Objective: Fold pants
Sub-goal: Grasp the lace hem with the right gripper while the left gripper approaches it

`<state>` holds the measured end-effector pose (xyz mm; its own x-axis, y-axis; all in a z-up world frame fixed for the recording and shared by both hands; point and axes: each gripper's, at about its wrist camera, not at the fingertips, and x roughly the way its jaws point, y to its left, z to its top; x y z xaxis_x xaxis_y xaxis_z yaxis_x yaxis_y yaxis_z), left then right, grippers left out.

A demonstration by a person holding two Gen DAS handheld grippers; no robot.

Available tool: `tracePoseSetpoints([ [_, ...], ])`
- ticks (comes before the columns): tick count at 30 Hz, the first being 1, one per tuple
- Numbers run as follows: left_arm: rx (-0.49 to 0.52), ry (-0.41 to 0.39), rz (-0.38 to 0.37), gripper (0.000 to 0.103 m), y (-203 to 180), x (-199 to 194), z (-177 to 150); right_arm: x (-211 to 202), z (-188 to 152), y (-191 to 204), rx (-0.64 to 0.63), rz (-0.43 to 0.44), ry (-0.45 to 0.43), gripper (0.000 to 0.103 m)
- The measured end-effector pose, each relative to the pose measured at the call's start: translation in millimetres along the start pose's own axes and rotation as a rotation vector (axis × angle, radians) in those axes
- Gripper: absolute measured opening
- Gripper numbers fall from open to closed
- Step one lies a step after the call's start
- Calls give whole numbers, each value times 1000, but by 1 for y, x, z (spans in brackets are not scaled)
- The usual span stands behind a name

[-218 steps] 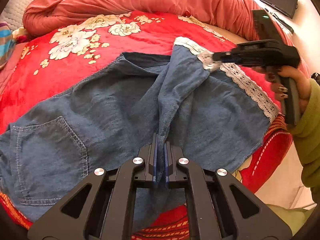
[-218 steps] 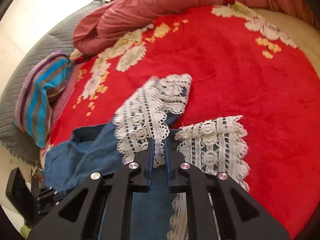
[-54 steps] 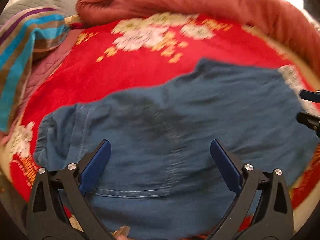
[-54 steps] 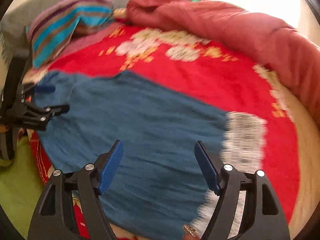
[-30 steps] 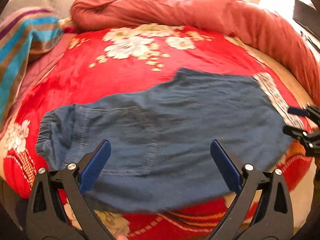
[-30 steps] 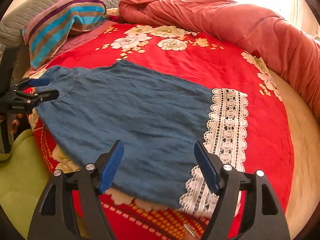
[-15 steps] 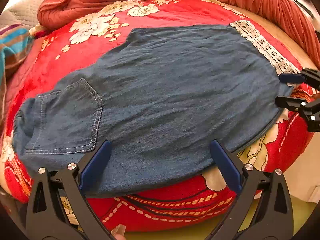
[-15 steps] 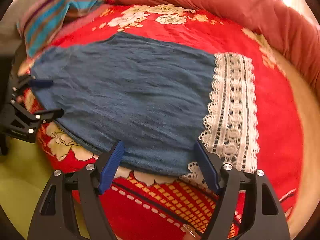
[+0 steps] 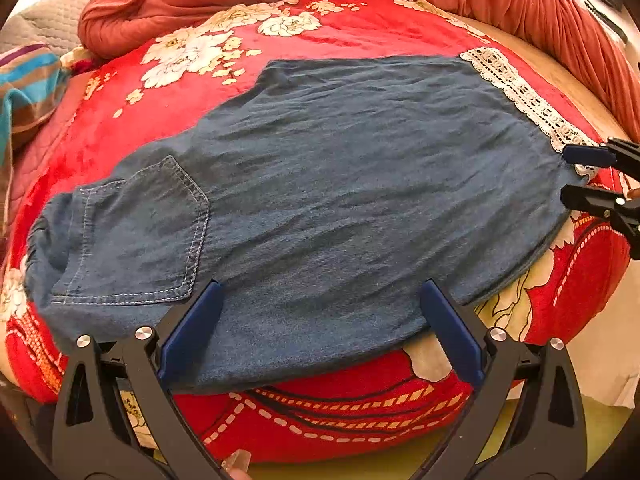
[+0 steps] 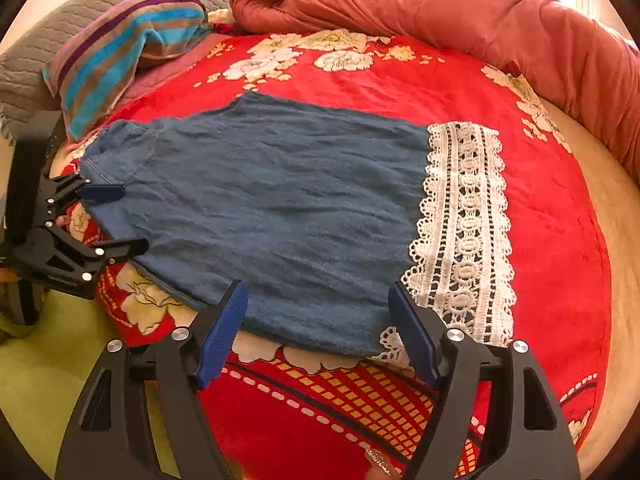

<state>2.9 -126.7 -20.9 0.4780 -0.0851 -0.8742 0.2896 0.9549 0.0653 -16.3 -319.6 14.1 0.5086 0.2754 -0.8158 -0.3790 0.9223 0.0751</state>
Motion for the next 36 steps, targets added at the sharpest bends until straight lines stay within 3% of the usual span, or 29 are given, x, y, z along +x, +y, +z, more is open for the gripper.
tracePoseSetpoints([
  [3,1,-27,5,93,-1,-7,-1,-7,2,-2,4,1,-25,72],
  [6,-9,-61,-4,93,1,-13,0,-15,3,-9,24,-8,-50,81],
  [19,-29,-217,-18,93,0,-52,23,-40,6,-51,125,-52,-141,86],
  [32,56,-219,-48,93,-37,-49,82,-40,-7,-76,196,-29,-156,86],
  [36,101,-183,-73,93,-54,-36,110,-38,-11,-77,199,-23,-154,86],
])
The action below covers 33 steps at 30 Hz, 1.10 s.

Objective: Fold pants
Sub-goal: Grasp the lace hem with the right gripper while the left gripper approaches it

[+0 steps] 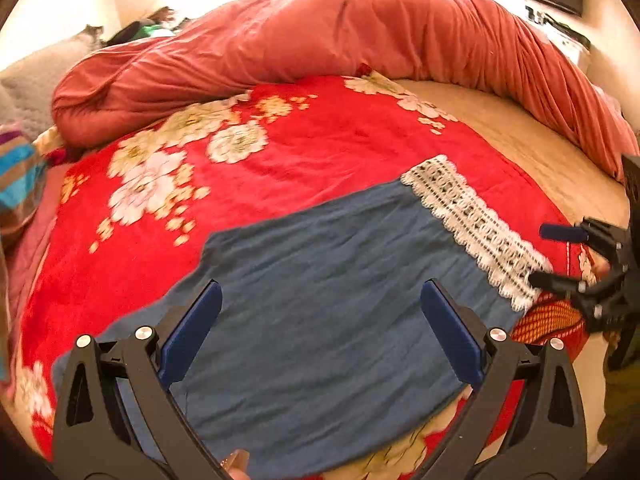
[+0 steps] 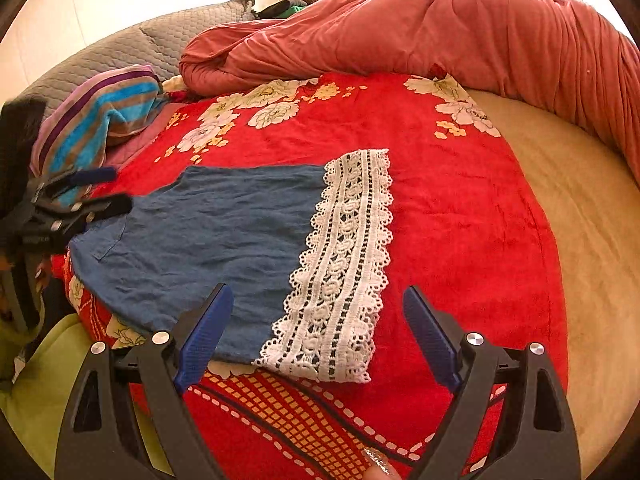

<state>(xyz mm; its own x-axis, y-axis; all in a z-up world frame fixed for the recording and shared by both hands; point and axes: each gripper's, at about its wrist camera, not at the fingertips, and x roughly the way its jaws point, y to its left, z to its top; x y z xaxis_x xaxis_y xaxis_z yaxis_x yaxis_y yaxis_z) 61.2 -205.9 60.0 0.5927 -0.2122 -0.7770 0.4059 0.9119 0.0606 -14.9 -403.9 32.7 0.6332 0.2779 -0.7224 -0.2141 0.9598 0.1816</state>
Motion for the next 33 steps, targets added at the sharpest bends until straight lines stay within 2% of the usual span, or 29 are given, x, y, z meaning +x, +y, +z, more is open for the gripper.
tracePoseSetpoints([
  [10,80,78,-63,93,-29,62,56,9,-12,-5,32,27,8,86],
  [13,104,116,-95,93,-34,83,66,15,-15,-9,47,35,18,86],
  [20,148,137,-127,93,-45,128,83,24,-18,-14,72,65,16,86],
  [23,140,155,-134,93,-49,149,85,25,-18,-19,109,119,11,85],
  [25,124,172,-155,88,-51,161,85,28,-19,-22,125,134,13,82],
  [27,126,179,-173,88,-53,172,80,30,-18,-21,120,134,14,78],
  [29,114,182,-192,85,-53,177,77,31,-18,-20,117,143,15,70],
  [32,75,178,-241,75,-51,178,74,36,-15,-21,128,172,13,68],
  [33,84,171,-248,68,-53,176,74,38,-14,-21,132,177,14,67],
])
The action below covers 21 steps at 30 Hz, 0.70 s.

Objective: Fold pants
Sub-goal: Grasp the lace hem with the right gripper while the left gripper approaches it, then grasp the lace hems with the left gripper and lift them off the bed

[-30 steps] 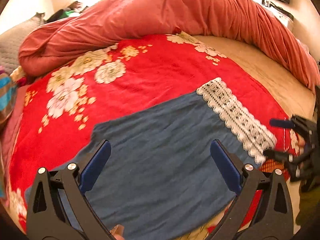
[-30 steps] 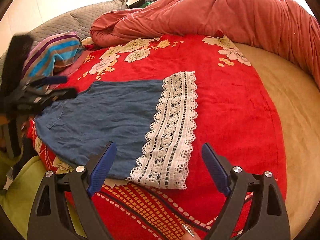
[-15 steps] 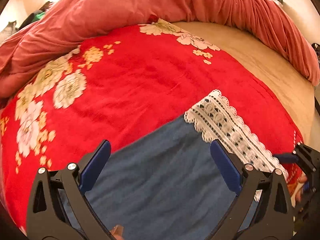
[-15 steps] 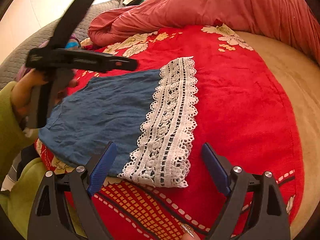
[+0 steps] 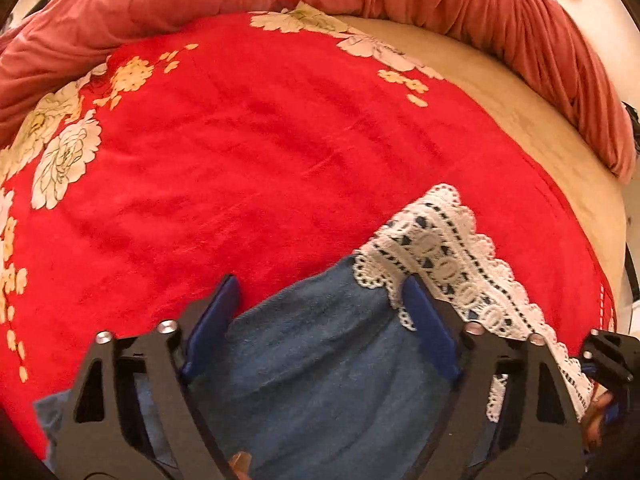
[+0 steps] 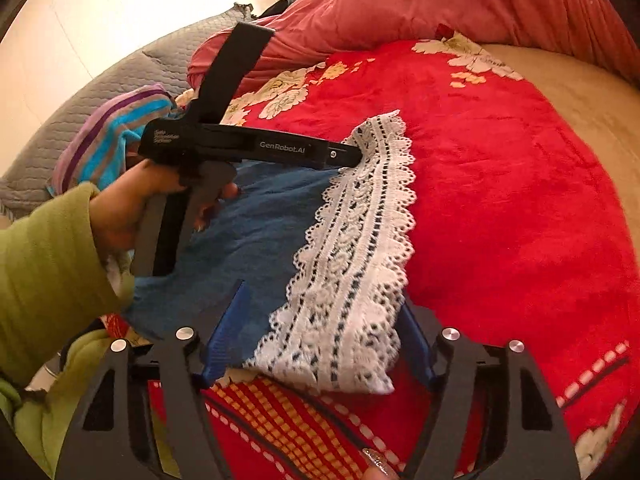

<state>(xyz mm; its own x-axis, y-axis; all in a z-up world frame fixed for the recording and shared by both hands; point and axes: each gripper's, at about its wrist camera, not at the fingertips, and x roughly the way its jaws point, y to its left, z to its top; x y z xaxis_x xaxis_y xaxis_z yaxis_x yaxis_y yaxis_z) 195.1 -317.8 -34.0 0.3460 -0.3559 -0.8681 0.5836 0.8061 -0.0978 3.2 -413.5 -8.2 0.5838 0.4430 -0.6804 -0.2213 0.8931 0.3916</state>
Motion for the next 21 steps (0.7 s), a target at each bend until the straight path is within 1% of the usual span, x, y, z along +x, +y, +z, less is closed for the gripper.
tracePoseSetpoints([
  [1,10,-5,-6,58,-3,-1,-1,3,2,1,-7,4,0,63],
  [2,17,-7,-13,53,-6,-2,-1,6,3,2,-13,1,3,59],
  [3,25,-6,-16,46,-11,-3,-1,8,4,3,-19,-4,8,57],
  [4,28,-2,-12,41,-14,-2,0,11,5,4,-27,-4,12,51],
  [5,30,3,-8,38,-16,-2,0,12,7,4,-31,2,13,46],
  [6,41,6,-4,32,-20,-1,0,15,8,3,-26,4,19,46],
  [9,138,0,51,23,-34,-4,-2,19,9,0,-2,23,13,46],
  [10,154,4,62,21,-37,-4,-2,20,10,0,0,23,12,45],
  [11,153,11,66,20,-36,-4,-1,21,11,2,-5,19,9,38],
  [12,137,17,63,19,-34,-5,-1,22,11,3,-9,12,9,34],
  [13,115,20,57,17,-32,-5,0,23,12,3,-6,13,10,25],
  [14,106,22,54,16,-31,-5,1,22,13,3,-1,24,13,22],
  [18,113,7,42,6,-27,-18,-1,17,19,12,0,35,-3,21],
  [19,99,-8,37,0,-22,-24,-1,15,21,15,-7,35,-9,21],
  [21,58,-37,14,0,-13,-35,1,11,26,26,-39,35,-24,20],
])
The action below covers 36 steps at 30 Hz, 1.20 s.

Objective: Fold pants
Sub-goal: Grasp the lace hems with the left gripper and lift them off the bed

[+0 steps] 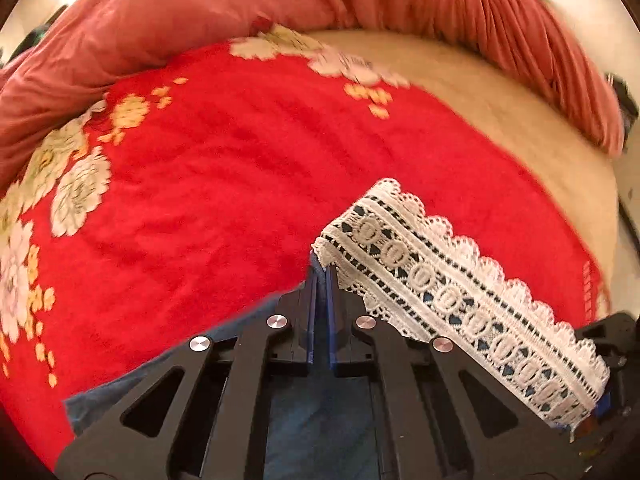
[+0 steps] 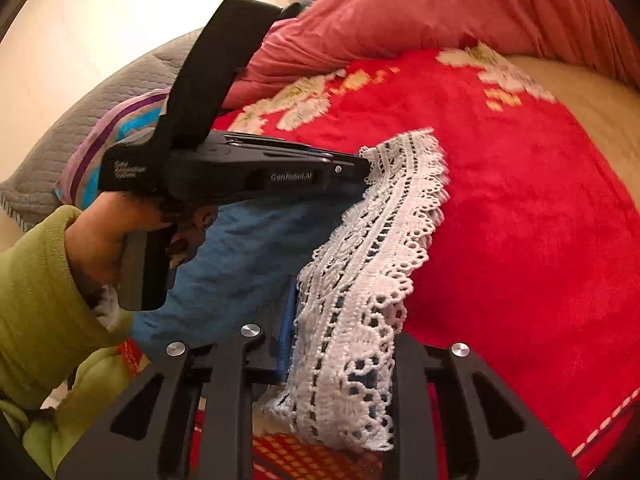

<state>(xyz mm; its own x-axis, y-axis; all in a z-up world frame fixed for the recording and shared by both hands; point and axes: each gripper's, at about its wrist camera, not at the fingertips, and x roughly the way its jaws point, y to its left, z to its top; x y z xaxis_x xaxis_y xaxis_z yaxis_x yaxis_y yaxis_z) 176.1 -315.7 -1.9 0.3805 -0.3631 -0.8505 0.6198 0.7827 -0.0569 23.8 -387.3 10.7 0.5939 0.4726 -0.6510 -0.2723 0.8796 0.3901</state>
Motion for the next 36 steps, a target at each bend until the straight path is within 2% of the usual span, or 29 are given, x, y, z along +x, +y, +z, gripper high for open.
tracePoseSetpoints([
  [5,-100,-83,-65,0,28,-32,-3,-8,14,29,-75,13,-22,20],
  [11,-212,-159,-111,0,63,-63,-28,-1,29,75,-181,44,-17,20],
  [15,-283,-149,-112,0,89,-67,-53,19,30,107,-255,46,27,20],
  [20,-414,-158,-76,13,132,-77,-101,61,16,147,-387,5,128,20],
  [23,-438,-189,-23,21,149,-94,-128,81,3,171,-501,-54,170,22],
  [25,-467,-223,-18,27,160,-110,-147,91,-5,184,-564,-86,192,23],
  [27,-501,-253,-30,31,170,-122,-164,100,-14,197,-623,-125,207,28],
  [29,-533,-282,-47,35,177,-129,-178,106,-22,207,-676,-148,213,39],
  [32,-605,-315,-94,38,189,-134,-198,109,-28,220,-701,-136,223,52],
  [36,-652,-338,-130,39,194,-138,-212,109,-37,237,-775,-136,212,63],
])
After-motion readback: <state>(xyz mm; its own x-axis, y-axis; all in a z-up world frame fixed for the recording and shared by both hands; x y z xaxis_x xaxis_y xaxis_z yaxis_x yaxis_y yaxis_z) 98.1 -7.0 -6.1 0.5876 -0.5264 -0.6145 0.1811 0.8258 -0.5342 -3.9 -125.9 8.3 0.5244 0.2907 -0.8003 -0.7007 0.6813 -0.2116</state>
